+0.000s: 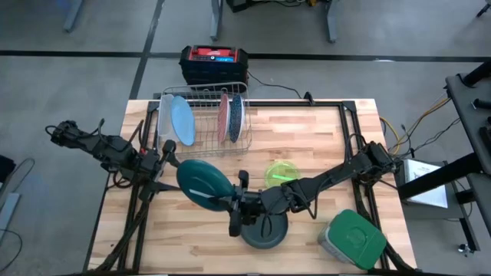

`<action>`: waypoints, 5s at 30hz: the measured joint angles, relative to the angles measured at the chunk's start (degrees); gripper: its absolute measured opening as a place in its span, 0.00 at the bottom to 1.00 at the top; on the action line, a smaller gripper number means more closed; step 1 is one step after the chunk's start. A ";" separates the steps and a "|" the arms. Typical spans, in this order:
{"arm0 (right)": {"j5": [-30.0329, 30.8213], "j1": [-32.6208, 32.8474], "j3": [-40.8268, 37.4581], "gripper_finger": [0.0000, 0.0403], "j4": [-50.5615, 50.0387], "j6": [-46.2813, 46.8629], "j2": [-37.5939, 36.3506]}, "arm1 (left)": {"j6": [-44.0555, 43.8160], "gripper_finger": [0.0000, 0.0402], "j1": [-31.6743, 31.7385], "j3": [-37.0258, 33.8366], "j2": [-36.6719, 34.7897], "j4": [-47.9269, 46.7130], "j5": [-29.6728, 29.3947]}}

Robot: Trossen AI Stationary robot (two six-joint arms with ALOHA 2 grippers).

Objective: Sort dishes
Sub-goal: Put the green plate into the dish rack

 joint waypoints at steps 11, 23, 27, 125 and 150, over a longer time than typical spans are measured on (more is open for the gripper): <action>-0.01 -0.49 -0.21 0.10 0.08 -0.52 0.00 | -0.55 0.51 0.00 -0.07 -0.13 3.10 -0.39; -0.03 -0.86 -0.32 0.17 0.27 5.27 0.00 | -3.34 0.21 -0.12 0.58 -0.76 3.65 1.45; 0.97 -1.13 -0.32 0.25 1.47 10.83 0.00 | -3.61 0.19 -0.11 0.92 -1.41 4.25 2.40; 14.64 -5.69 -0.52 0.06 17.39 47.75 0.13 | 9.43 0.80 0.02 2.64 -11.13 -2.15 -17.66; 38.36 -14.91 -0.91 0.03 17.32 122.79 -1.43 | 26.24 0.80 -0.07 2.80 -13.18 -0.08 -48.40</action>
